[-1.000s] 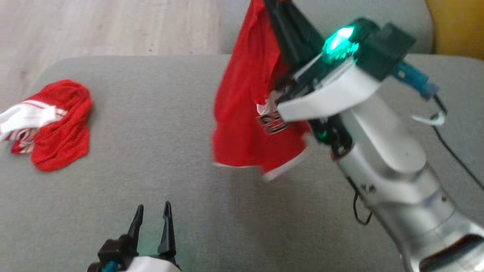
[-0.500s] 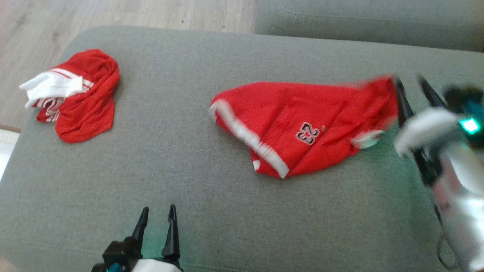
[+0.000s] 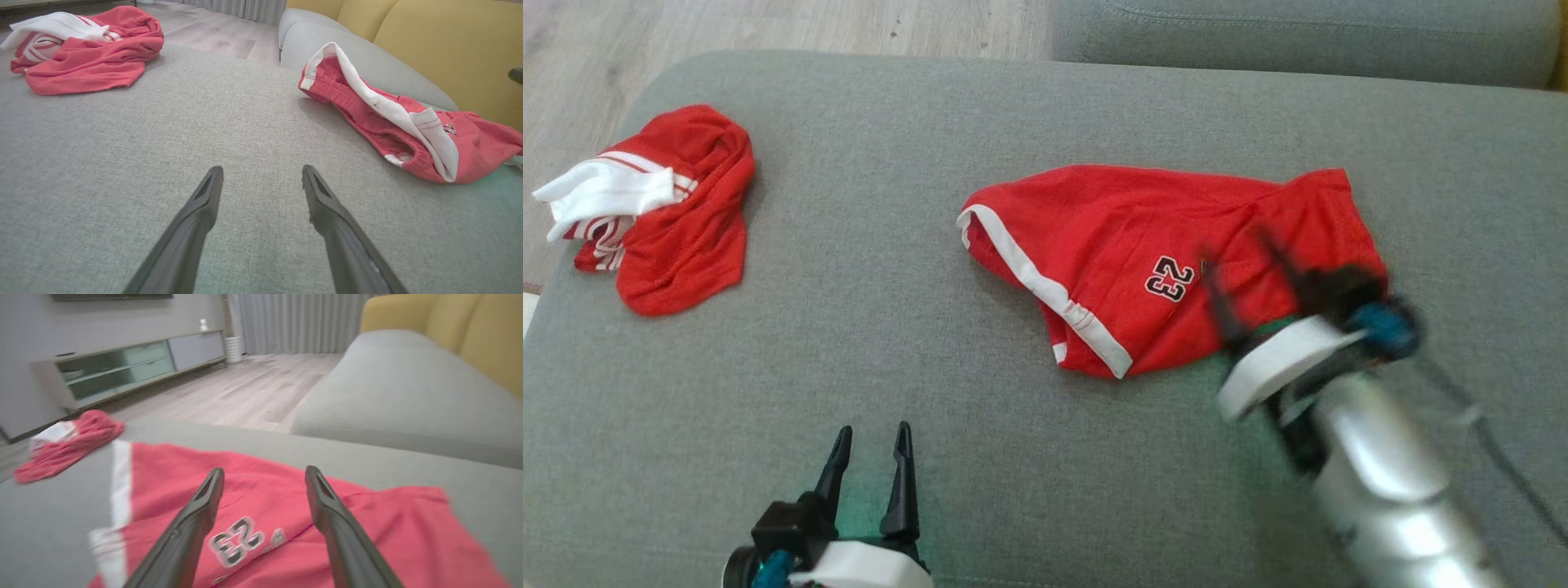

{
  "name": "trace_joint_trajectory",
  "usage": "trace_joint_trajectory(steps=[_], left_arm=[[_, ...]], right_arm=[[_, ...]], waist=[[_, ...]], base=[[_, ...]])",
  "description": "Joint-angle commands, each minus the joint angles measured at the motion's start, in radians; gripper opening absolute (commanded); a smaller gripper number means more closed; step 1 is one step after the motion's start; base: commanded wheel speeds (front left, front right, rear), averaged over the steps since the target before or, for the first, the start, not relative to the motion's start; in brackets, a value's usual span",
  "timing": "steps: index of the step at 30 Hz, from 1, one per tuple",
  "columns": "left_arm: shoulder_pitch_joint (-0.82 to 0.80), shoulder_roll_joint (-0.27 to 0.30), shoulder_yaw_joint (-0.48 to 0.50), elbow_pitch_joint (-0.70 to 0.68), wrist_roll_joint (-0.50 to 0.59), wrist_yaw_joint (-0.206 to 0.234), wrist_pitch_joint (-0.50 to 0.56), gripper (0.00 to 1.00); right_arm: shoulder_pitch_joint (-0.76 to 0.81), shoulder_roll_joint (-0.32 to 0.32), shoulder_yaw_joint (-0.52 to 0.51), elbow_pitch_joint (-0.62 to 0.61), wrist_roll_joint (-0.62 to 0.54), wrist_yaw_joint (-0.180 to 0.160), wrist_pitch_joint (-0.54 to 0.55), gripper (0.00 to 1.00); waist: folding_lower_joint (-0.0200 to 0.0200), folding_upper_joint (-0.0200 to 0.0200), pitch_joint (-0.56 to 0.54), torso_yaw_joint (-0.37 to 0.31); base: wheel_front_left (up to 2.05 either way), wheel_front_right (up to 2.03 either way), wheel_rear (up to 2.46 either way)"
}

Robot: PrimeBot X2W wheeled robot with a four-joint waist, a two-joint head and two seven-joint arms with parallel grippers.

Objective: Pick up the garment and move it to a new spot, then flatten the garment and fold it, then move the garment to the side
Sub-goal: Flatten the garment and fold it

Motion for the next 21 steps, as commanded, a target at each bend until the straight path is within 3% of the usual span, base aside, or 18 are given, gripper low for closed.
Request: trace_joint_trajectory(steps=[1, 4, 8, 21], left_arm=[[-0.042, 0.004, 0.019, -0.028, -0.002, 0.007, -0.005, 1.00], [-0.048, 0.004, 0.008, -0.028, -0.006, 0.005, -0.005, 1.00], [-0.055, 0.004, -0.010, -0.028, -0.012, 0.003, -0.005, 1.00], [-0.048, 0.004, -0.011, -0.030, -0.026, 0.016, -0.005, 1.00]], right_arm=[[0.021, 0.025, 0.099, -0.053, 0.017, 0.003, -0.011, 1.00], [0.041, 0.038, 0.232, -0.072, 0.061, 0.003, -0.011, 1.00], [0.030, 0.043, 0.325, -0.048, 0.116, 0.003, -0.011, 1.00], [-0.020, 0.047, 0.360, 0.003, 0.135, 0.003, -0.011, 1.00]], waist=[[0.0000, 0.0000, 0.000, 0.002], [0.0000, 0.0000, 0.007, 0.012], [0.0000, 0.0000, 0.024, 0.041], [0.0000, 0.0000, 0.062, 0.080]], base=[[0.00, 0.00, 0.00], [0.00, 0.00, 0.00], [0.00, 0.00, 0.00], [0.00, 0.00, 0.00]])
